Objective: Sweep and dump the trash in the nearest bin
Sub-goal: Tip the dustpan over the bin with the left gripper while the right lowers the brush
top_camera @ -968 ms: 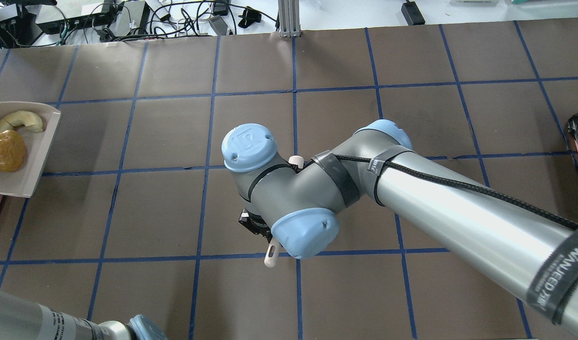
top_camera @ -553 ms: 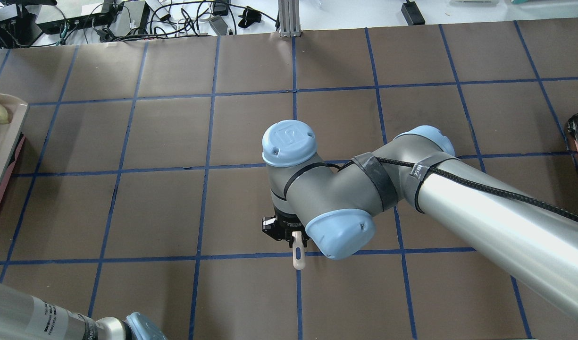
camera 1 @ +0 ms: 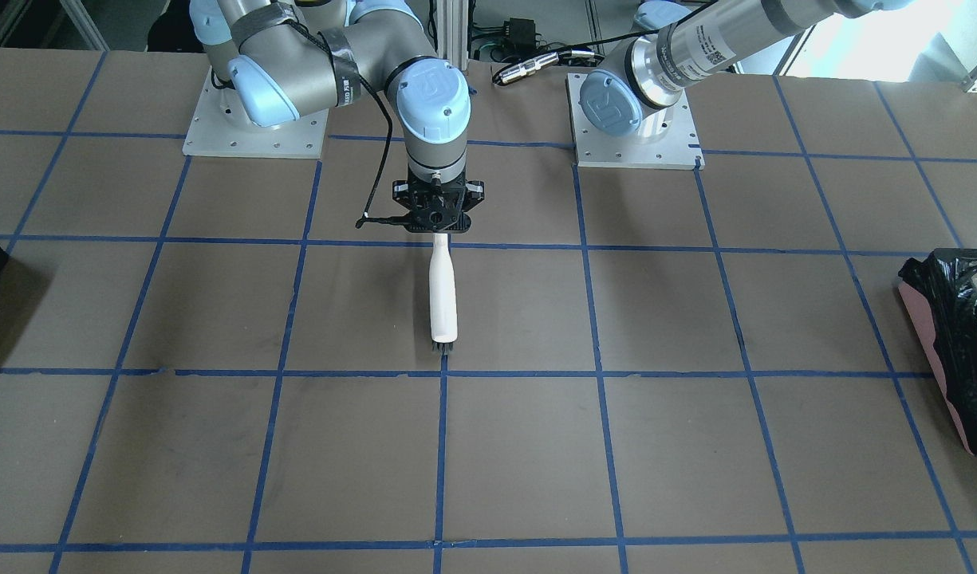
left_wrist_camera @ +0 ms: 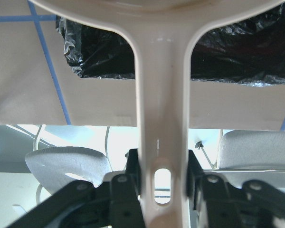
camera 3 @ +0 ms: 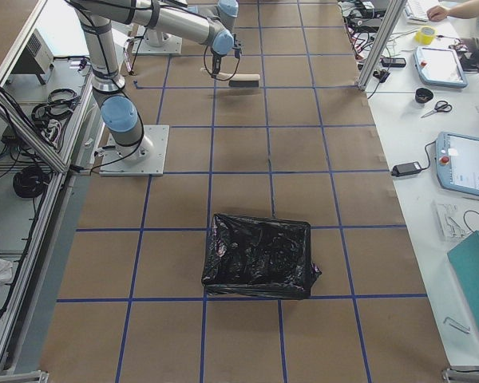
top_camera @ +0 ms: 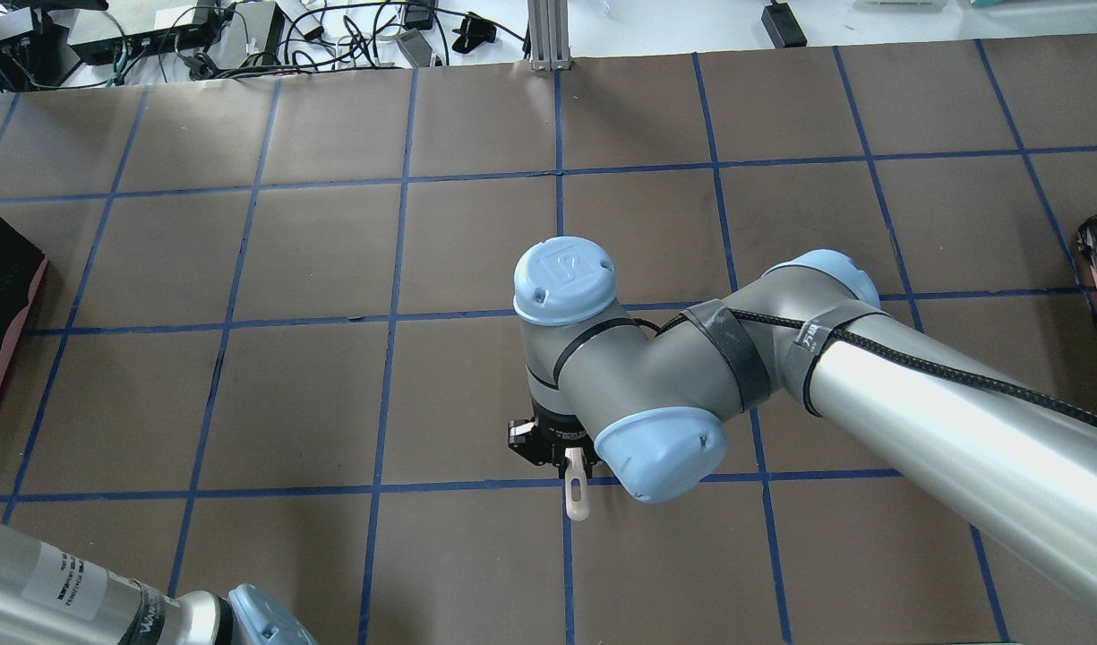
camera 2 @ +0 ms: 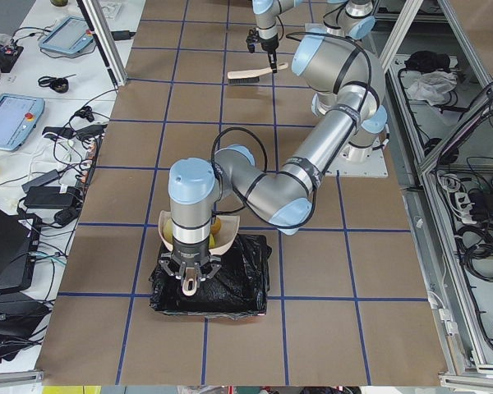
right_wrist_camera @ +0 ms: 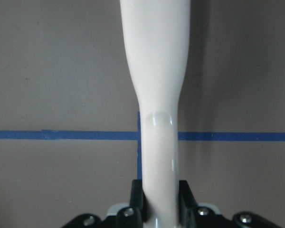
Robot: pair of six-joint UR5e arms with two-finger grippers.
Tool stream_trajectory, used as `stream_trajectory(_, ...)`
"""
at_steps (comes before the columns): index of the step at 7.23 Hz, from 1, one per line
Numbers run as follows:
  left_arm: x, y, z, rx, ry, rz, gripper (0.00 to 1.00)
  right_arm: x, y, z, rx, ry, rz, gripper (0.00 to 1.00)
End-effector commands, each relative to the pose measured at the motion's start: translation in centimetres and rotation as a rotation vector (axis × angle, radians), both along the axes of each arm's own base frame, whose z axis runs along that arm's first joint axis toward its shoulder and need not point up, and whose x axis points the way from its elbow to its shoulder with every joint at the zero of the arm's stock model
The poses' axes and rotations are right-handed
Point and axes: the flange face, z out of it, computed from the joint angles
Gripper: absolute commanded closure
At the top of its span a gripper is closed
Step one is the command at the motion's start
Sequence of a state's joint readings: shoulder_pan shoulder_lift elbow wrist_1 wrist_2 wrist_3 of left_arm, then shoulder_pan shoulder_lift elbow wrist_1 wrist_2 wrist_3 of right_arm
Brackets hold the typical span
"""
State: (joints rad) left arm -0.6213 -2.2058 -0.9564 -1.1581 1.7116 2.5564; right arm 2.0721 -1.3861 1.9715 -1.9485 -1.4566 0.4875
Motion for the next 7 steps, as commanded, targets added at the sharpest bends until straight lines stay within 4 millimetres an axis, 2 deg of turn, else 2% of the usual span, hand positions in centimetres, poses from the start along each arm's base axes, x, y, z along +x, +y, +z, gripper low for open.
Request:
stream_trajectory(1,3.8,1.1,0.7,-0.018,-0.036,0.013,1.00,0.2,0.3,0.0,0.004,-0.017,-0.059,1.00)
stream_trajectory(2,4.5,1.3,0.6,-0.023,-0.045,0.021,1.00,0.8,0.3,0.3,0.016,-0.051,-0.154,1.00)
stream_trajectory(4,5.5,1.6,1.8,-0.097,-0.171,0.037,1.00,0.6,0.9,-0.7,0.008,-0.068,-0.187,1.00)
stream_trajectory(6,6.2,1.8,0.6,-0.113,-0.278,0.075,1.00,0.6,0.8,-0.8,-0.006,-0.071,-0.190,1.00)
stream_trajectory(7,5.2,2.9,0.5,-0.116,-0.332,0.106,1.00,0.6,0.8,-1.0,-0.002,-0.068,-0.198,1.00)
